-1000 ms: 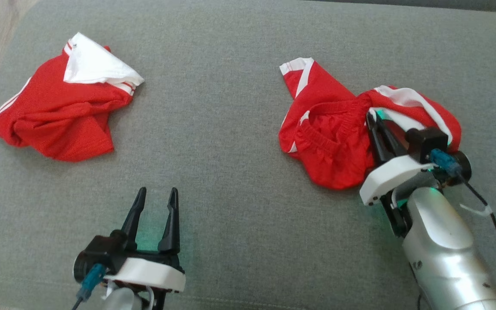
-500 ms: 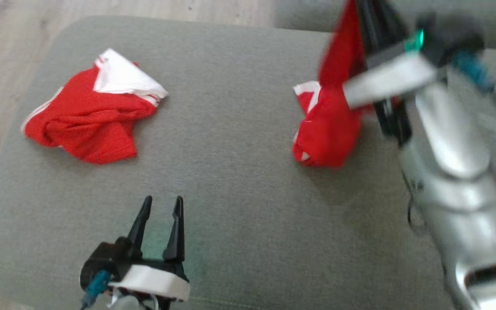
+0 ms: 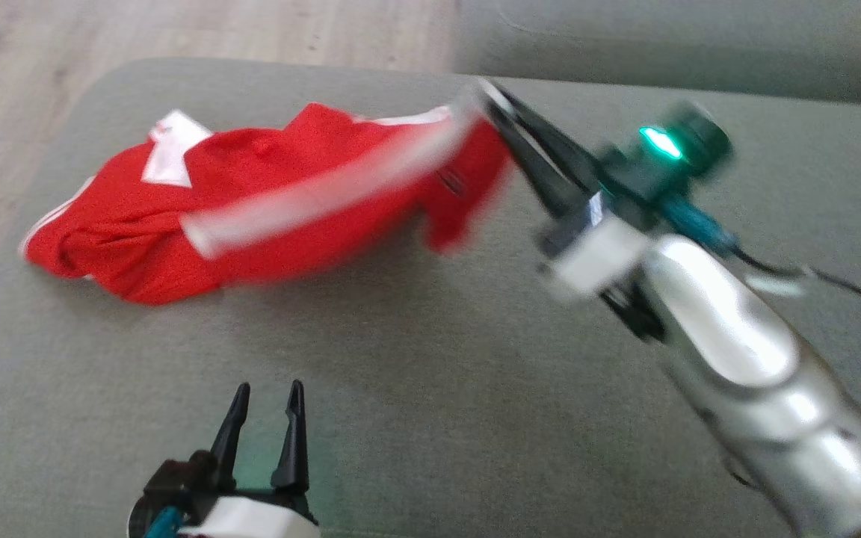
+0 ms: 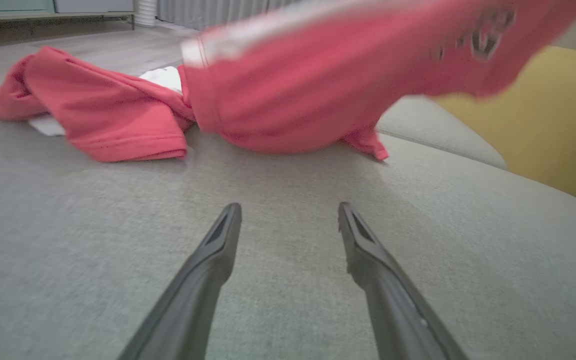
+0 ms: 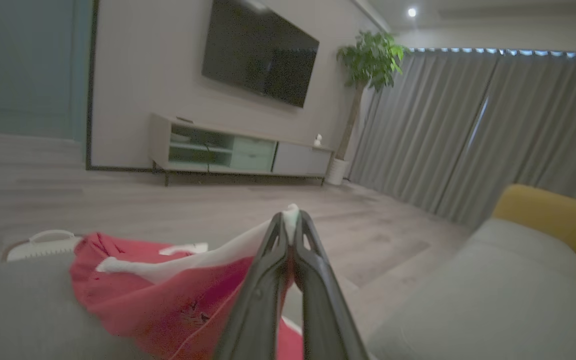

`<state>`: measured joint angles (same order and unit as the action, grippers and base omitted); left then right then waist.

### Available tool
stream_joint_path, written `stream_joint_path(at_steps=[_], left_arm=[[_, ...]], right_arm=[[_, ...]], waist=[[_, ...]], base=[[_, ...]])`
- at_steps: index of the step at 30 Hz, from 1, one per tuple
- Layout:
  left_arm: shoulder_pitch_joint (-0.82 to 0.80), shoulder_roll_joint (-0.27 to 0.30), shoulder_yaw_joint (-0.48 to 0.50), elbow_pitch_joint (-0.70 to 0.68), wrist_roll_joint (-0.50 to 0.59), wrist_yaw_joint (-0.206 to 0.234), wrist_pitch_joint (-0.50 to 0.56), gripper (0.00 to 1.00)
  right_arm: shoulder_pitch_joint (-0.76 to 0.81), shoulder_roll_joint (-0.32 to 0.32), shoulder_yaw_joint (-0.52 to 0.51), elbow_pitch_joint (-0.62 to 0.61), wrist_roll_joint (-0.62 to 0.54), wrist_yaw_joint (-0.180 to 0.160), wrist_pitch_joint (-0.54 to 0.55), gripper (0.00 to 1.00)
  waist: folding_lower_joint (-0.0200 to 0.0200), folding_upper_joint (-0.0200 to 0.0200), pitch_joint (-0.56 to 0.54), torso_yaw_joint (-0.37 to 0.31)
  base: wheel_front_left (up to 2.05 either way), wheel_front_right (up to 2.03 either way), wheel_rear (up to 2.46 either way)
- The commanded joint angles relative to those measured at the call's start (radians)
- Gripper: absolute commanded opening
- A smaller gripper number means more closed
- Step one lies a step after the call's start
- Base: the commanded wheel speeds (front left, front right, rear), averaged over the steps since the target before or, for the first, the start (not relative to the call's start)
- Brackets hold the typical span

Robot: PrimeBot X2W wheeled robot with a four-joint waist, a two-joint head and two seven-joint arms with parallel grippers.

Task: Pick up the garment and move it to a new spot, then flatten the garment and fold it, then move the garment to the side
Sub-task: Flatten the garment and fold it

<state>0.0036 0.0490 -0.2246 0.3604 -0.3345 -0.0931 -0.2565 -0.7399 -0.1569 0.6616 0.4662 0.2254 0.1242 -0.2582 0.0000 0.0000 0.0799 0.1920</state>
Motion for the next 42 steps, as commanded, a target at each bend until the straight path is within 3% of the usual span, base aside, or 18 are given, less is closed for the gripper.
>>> stream_joint_path(at_steps=[1, 6, 11, 12, 13, 19, 20, 25, 34, 42], left_arm=[[-0.053, 0.001, 0.032, -0.034, 0.006, -0.004, -0.005, 1.00], [-0.094, 0.001, 0.032, -0.038, 0.021, -0.012, -0.005, 1.00], [-0.123, 0.001, 0.036, -0.041, 0.031, -0.019, -0.005, 1.00], [-0.128, 0.001, 0.034, -0.041, 0.033, -0.021, -0.005, 1.00], [-0.132, 0.001, 0.032, -0.040, 0.034, -0.022, -0.005, 1.00], [-0.153, 0.001, 0.002, -0.036, 0.030, -0.030, -0.005, 1.00], [-0.153, 0.001, 0.002, -0.036, 0.030, -0.030, -0.005, 1.00], [-0.148, 0.001, 0.022, -0.037, 0.045, -0.007, -0.005, 1.00], [-0.084, 0.001, 0.104, -0.057, 0.133, 0.083, -0.005, 1.00], [0.009, 0.001, 0.137, -0.037, 0.165, 0.076, -0.005, 1.00]], right_arm=[[0.031, -0.041, -0.027, -0.012, -0.007, 0.007, -0.004, 0.00], [0.194, -0.159, -0.127, 0.029, -0.022, 0.007, -0.004, 0.00], [0.295, -0.184, -0.273, 0.048, -0.051, 0.007, -0.004, 0.00], [0.309, -0.180, -0.303, 0.052, -0.065, 0.007, -0.004, 0.42], [0.319, -0.172, -0.334, 0.056, -0.079, 0.007, -0.004, 1.00], [0.374, -0.074, -0.550, -0.047, -0.192, 0.007, -0.004, 1.00], [0.374, -0.074, -0.550, -0.047, -0.192, 0.007, -0.004, 1.00], [0.444, 0.048, -0.658, -0.154, -0.233, 0.007, -0.004, 1.00], [0.539, 0.105, -0.675, -0.101, -0.256, 0.007, -0.004, 1.00], [0.609, 0.106, -0.628, -0.044, -0.187, 0.007, -0.004, 1.00]], waist=[[0.0000, 0.0000, 0.036, -0.045], [0.0000, 0.0000, 0.071, -0.091], [0.0000, 0.0000, 0.090, -0.132], [0.0000, 0.0000, 0.092, -0.139], [0.0000, 0.0000, 0.093, -0.145], [0.0000, 0.0000, 0.092, -0.171], [0.0000, 0.0000, 0.092, -0.171], [0.0000, 0.0000, 0.073, -0.183], [0.0000, 0.0000, -0.002, -0.177], [0.0000, 0.0000, -0.079, -0.184]], base=[[0.00, 0.00, 0.00], [0.00, 0.00, 0.00], [0.00, 0.00, 0.00], [0.00, 0.00, 0.00], [0.00, 0.00, 0.00], [0.00, 0.00, 0.00], [0.00, 0.00, 0.00], [0.00, 0.00, 0.00], [0.00, 0.00, 0.00], [0.00, 0.00, 0.00]])
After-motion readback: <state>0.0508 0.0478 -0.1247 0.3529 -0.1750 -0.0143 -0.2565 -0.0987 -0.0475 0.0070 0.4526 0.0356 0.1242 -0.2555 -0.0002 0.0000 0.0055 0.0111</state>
